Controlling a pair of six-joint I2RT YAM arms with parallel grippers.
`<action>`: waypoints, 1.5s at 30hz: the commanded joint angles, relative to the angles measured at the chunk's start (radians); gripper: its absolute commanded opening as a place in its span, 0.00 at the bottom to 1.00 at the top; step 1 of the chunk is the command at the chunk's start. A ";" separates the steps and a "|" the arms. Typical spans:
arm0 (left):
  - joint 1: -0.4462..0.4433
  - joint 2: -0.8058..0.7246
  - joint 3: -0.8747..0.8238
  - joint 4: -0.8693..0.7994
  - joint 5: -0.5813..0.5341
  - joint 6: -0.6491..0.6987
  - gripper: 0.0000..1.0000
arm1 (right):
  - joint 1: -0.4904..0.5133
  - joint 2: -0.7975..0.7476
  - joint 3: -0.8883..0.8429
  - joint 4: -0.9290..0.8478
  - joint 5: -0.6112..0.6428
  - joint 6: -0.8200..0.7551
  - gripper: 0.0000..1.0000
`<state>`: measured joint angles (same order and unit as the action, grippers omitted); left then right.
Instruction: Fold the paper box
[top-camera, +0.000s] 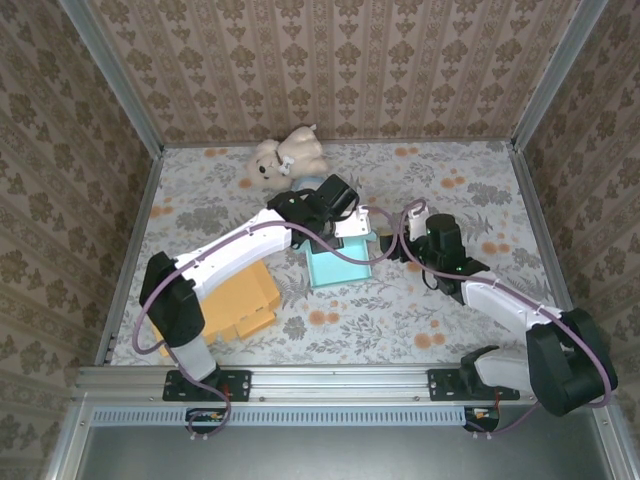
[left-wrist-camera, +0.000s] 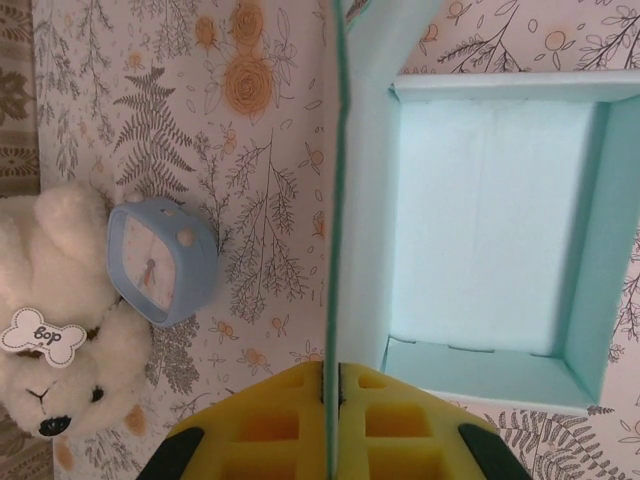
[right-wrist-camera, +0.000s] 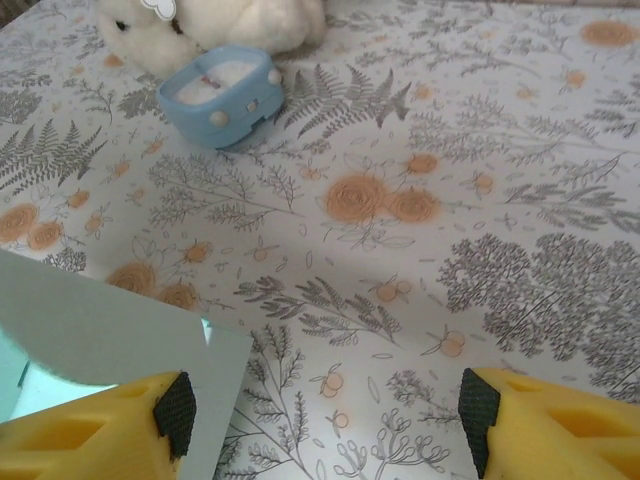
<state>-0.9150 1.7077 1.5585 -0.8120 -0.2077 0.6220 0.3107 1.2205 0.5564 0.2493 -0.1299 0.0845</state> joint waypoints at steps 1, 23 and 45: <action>-0.004 -0.034 -0.005 -0.019 0.037 0.016 0.00 | -0.034 -0.012 0.031 0.026 -0.060 -0.047 0.73; -0.014 -0.065 -0.041 0.010 0.106 0.011 0.00 | -0.031 0.101 0.046 0.131 -0.481 -0.067 0.63; -0.082 -0.123 0.004 -0.132 0.257 0.017 0.00 | 0.015 0.058 -0.018 0.233 -0.609 -0.367 0.54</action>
<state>-0.9611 1.6142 1.5272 -0.9287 -0.0517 0.6224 0.3050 1.3029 0.5465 0.4316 -0.7162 -0.1650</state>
